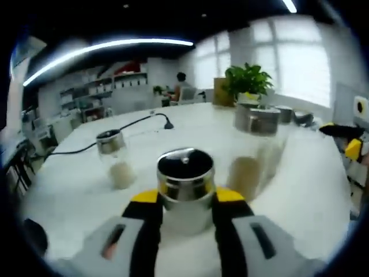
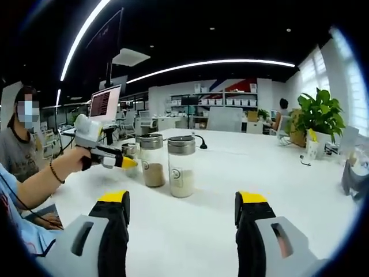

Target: Rotate the seasoning bottle until the label or dispensing opening points toward the visible target arrow and the bottle remains upright within the marked orientation range

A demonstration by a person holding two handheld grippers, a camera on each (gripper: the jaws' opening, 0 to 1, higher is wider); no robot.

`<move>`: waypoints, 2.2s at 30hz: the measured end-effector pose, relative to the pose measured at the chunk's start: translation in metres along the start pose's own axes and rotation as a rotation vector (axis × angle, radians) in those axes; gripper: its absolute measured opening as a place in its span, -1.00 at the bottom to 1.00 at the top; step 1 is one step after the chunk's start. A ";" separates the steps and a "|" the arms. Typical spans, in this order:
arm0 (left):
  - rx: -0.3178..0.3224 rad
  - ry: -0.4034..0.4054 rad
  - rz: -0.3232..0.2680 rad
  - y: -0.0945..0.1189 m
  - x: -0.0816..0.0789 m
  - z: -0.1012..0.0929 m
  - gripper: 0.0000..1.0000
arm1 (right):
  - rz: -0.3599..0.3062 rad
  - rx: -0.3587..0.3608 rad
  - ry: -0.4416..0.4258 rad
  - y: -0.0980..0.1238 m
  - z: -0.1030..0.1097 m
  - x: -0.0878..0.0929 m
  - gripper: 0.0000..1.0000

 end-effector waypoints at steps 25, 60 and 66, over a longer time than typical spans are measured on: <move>-0.196 0.103 -0.031 0.004 0.007 -0.007 -0.30 | 0.042 0.078 0.013 0.001 -0.011 0.007 0.83; 0.585 -0.317 -0.076 0.007 -0.010 0.010 0.34 | -0.012 -0.025 0.040 0.002 0.003 -0.005 0.90; 0.618 -0.340 -0.038 -0.002 -0.005 0.011 0.33 | -0.059 -0.072 0.058 0.001 0.014 -0.014 0.99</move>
Point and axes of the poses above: the point that each gripper's makers call its tool centre point, and the gripper's own axes: y roughly backward along the fingers, z roughly to its left, x roughly out of its underside, the point moved 4 cm from there along y, roughly backward along the fingers, and after that the axes turned 2 degrees about -x, right-handed, at the moved point
